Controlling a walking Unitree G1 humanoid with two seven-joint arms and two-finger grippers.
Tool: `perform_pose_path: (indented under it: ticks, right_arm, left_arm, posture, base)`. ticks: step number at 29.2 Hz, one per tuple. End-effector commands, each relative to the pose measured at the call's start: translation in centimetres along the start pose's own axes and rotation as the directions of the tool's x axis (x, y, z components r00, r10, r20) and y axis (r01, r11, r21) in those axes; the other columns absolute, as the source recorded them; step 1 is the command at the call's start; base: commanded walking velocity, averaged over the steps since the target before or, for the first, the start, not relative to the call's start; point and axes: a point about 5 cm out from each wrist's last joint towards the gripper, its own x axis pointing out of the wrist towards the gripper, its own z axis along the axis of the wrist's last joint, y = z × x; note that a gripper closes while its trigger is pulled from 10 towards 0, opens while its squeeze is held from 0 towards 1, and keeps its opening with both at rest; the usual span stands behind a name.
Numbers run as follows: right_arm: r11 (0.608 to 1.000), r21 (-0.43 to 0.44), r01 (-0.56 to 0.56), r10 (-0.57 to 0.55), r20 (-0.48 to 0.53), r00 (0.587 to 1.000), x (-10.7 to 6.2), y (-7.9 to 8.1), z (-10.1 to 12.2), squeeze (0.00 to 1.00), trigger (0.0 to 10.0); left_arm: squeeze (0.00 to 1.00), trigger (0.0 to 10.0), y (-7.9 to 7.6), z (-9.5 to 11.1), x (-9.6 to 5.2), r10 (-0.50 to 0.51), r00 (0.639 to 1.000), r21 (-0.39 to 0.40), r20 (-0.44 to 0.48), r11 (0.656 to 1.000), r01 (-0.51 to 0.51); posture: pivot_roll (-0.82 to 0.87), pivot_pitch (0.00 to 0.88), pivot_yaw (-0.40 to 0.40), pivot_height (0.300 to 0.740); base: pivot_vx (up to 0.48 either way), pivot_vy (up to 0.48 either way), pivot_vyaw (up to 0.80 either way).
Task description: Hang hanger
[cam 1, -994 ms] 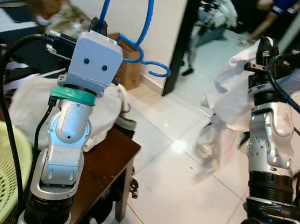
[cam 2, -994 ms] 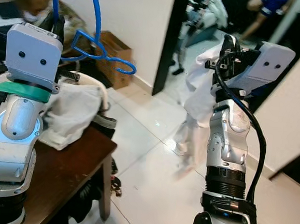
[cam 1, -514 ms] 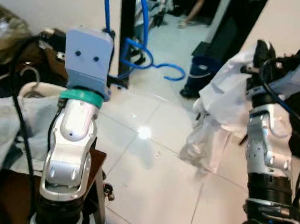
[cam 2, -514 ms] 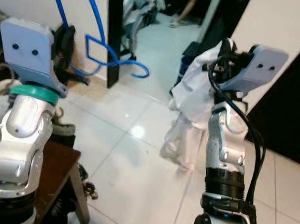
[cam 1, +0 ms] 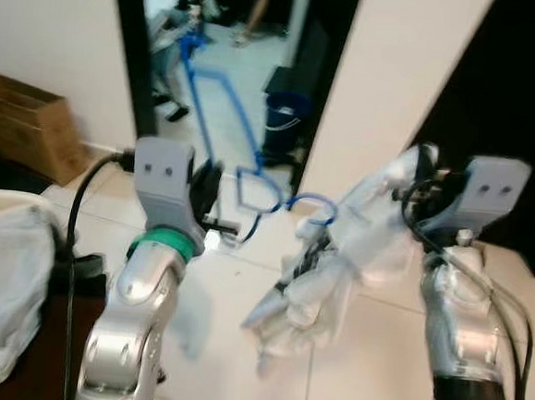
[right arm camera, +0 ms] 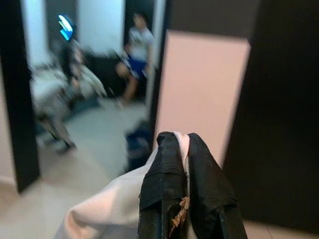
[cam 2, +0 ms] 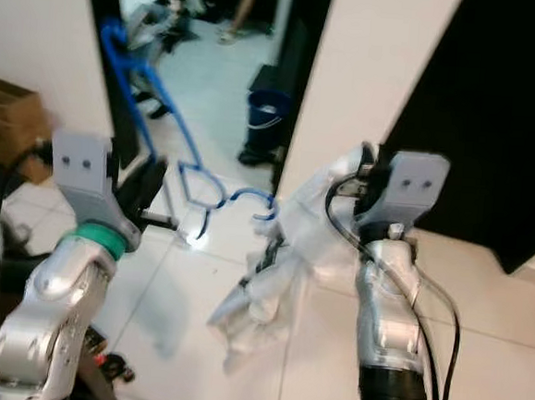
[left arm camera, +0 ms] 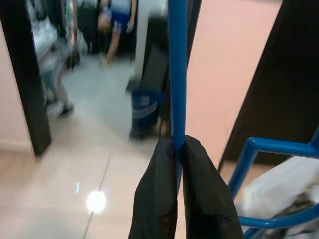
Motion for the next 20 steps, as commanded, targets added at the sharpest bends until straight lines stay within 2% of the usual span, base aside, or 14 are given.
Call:
perform_pose_path:
  ticks: [1,5,10,20]
  right_arm:
    - [0.997,-0.046,0.058,-0.058,-0.009,0.998,-0.8,-0.9,-0.2,0.00,10.0]
    - [0.994,-0.078,0.073,-0.077,-0.044,0.996,-1.8,-1.5,-1.1,0.00,10.0]
    - [0.995,-0.095,0.037,-0.044,-0.071,0.997,-2.6,-1.3,-1.8,0.00,10.0]
    - [0.997,-0.072,-0.011,0.006,-0.073,0.997,-2.4,0.0,-1.6,0.00,10.0]
  left_arm:
    - [0.00,10.0,-0.4,-1.8,-0.4,-0.040,0.996,-0.025,-0.074,0.999,0.039]
    - [0.00,10.0,0.0,-3.3,-0.9,-0.029,0.991,-0.013,-0.131,1.000,0.027]
    - [0.00,10.0,0.5,-4.3,-1.4,-0.021,0.988,0.007,-0.155,1.000,0.022]
    - [0.00,10.0,0.7,-3.8,-1.3,-0.028,0.995,0.059,-0.092,0.998,0.034]
  posture:
    - [0.03,0.105,0.014,0.740]
    - [0.02,0.107,0.016,0.740]
    - [0.01,0.110,0.019,0.740]
    - [0.01,0.115,0.012,0.740]
  base:
    - [0.000,0.000,-0.79]
    - [0.000,0.000,-0.79]
    - [0.000,0.000,-0.79]
    - [0.000,0.000,-0.79]
